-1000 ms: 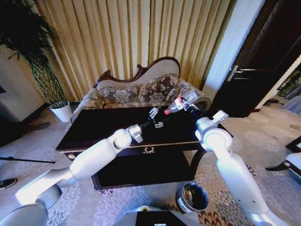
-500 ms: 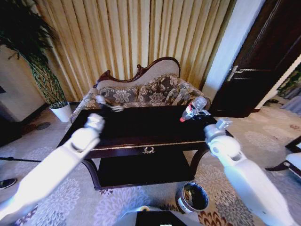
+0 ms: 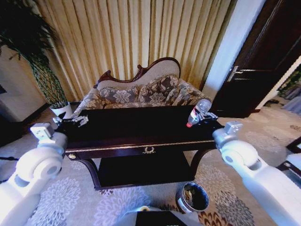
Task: Move to the front of the table and place the trash on the table into the trash bin.
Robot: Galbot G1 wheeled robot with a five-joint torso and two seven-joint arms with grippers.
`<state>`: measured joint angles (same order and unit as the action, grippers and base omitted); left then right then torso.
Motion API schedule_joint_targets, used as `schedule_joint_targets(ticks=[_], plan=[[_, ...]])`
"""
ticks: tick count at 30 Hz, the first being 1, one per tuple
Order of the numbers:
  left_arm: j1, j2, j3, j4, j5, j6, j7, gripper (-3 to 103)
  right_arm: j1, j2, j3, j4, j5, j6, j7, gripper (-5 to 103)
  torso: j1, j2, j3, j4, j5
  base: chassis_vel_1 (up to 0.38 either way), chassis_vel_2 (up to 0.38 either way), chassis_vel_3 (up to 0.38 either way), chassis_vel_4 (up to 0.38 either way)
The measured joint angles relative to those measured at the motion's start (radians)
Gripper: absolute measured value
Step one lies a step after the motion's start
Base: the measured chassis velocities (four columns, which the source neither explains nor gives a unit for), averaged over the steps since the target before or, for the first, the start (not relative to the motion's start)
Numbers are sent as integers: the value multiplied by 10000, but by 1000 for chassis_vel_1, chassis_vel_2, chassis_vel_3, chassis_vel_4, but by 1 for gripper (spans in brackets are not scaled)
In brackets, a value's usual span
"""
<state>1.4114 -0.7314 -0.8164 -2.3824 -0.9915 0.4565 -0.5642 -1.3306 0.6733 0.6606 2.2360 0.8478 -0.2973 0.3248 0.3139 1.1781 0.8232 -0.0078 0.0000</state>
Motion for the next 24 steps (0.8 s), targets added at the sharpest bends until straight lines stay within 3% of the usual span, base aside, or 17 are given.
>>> schedule_joint_targets(ticks=[13,24], plan=[[1002,-195,-481,-577,292,-221,285,100,-1120,534,670,908,-7,-1,6,22,3,-2,2,3,0,20,-13,-17,17],[1536,-481,-675,-780,610,-266,536,100,-1308,848,600,1420,-136,-7,143,22,3,-2,1,3,-2,133,-126,-135,150]])
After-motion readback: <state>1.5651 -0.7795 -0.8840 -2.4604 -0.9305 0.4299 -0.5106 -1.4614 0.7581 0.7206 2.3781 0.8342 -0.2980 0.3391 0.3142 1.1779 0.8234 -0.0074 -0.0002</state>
